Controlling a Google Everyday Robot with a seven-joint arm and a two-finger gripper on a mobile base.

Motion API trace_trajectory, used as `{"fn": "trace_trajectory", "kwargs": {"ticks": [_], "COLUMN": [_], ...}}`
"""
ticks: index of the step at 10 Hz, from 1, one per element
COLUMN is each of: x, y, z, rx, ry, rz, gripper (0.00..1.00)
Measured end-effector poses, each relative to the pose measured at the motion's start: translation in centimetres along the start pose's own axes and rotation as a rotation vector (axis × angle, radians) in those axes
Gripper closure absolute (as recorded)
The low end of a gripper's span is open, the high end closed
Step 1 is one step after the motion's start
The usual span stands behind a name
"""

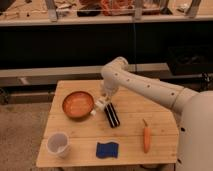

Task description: Place the bottle in the ceramic bowl

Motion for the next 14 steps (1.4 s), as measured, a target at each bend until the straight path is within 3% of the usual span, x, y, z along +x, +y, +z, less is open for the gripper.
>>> {"fn": "trace_trajectory", "kwargs": {"ticks": [3,6,9,14], "x": [-2.0,-2.2,-3.6,-4.7], "y": [-4.0,-5.3,-8.4,-10.6], "z": [0.5,0.7,1.2,1.6], "rx": [0.011,0.018,0.027,0.046], "ry": [-0.001,0.008,0.01,0.015], "rz": [-0.04,-0.06,-0.101,-0.139], "gripper": [0.99,0.99,0.99,0.99]}}
